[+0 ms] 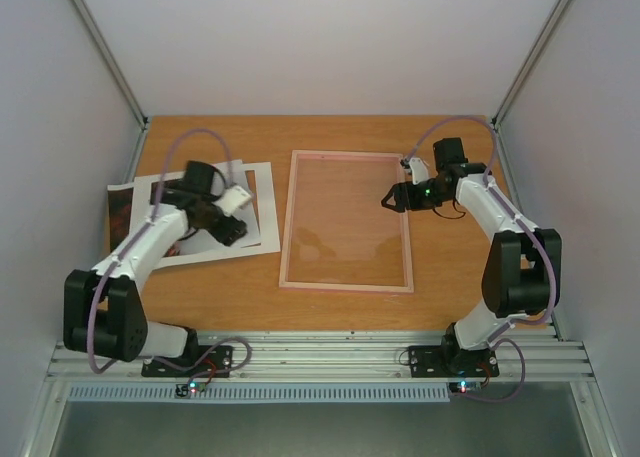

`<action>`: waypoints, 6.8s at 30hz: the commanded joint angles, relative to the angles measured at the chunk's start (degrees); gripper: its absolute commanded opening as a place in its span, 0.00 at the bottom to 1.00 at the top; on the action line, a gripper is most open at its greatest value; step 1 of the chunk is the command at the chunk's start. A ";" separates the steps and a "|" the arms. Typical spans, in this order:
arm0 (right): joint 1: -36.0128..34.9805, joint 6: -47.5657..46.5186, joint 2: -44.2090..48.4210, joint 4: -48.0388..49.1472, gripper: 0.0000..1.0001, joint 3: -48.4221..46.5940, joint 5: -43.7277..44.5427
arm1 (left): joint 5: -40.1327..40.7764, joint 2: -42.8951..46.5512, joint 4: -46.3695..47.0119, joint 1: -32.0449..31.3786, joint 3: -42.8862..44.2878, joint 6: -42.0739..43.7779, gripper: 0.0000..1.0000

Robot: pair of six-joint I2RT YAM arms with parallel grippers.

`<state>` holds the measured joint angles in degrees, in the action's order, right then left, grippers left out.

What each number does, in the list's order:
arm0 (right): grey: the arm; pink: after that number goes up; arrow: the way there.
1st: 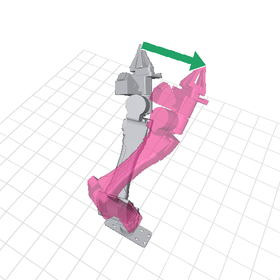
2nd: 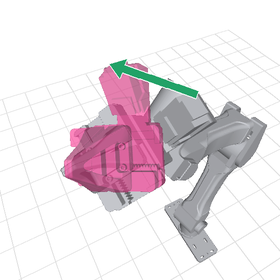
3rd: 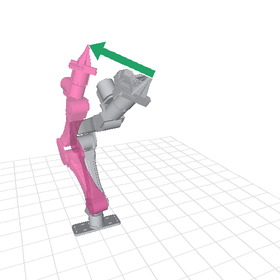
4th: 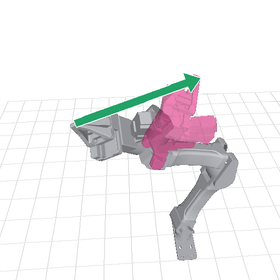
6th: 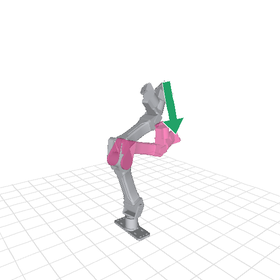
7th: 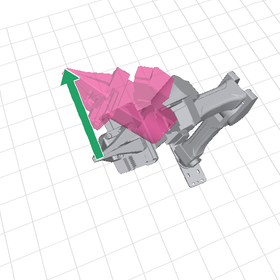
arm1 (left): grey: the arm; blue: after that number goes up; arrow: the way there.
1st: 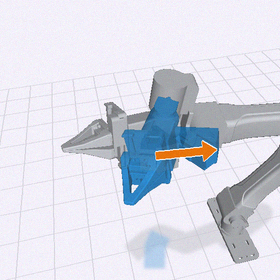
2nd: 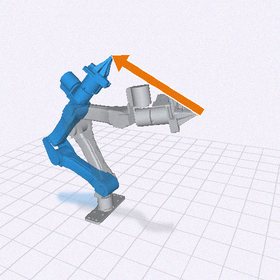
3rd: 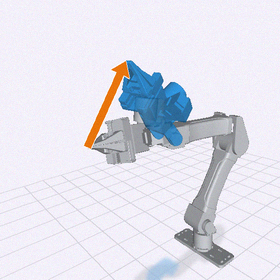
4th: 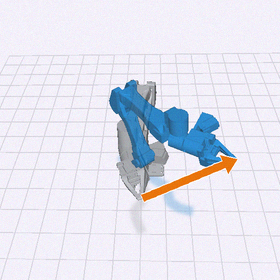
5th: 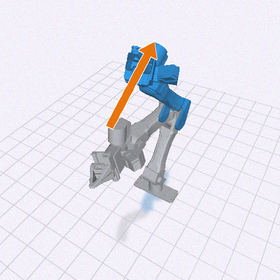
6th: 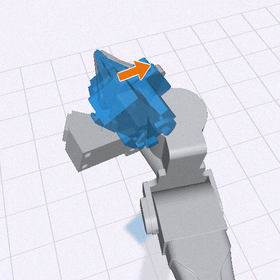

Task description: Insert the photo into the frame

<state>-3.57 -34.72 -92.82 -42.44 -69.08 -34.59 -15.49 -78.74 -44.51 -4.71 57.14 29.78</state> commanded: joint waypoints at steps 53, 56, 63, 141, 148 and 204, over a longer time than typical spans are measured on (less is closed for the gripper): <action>0.06 0.19 1.32 -0.20 0.64 -1.40 1.29 | 34.83 0.95 36.96 -27.29 -18.88 19.91 0.00; 0.06 0.68 1.33 0.12 0.64 -1.40 0.74 | 33.49 1.93 34.58 -26.46 -17.34 17.75 0.00; 0.06 1.37 1.30 0.40 0.63 -1.67 -0.58 | 27.87 3.60 28.45 -27.49 -11.01 11.72 0.01; -20.00 -34.31 7.01 -9.53 0.01 -16.08 -19.57 | -7.15 -9.00 -34.81 -24.65 49.34 9.58 0.61; -18.91 -36.03 8.95 -11.11 0.01 -16.34 -19.67 | -4.73 -10.55 -36.42 -24.64 51.93 13.35 0.42; 41.10 14.79 3.30 18.32 0.87 -17.68 -3.16 | -26.59 -40.43 18.70 -27.49 66.35 -56.03 0.00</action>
<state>36.82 -20.75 -88.01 -21.69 -85.56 -39.20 -42.61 -112.86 -33.30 -35.42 126.67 -14.94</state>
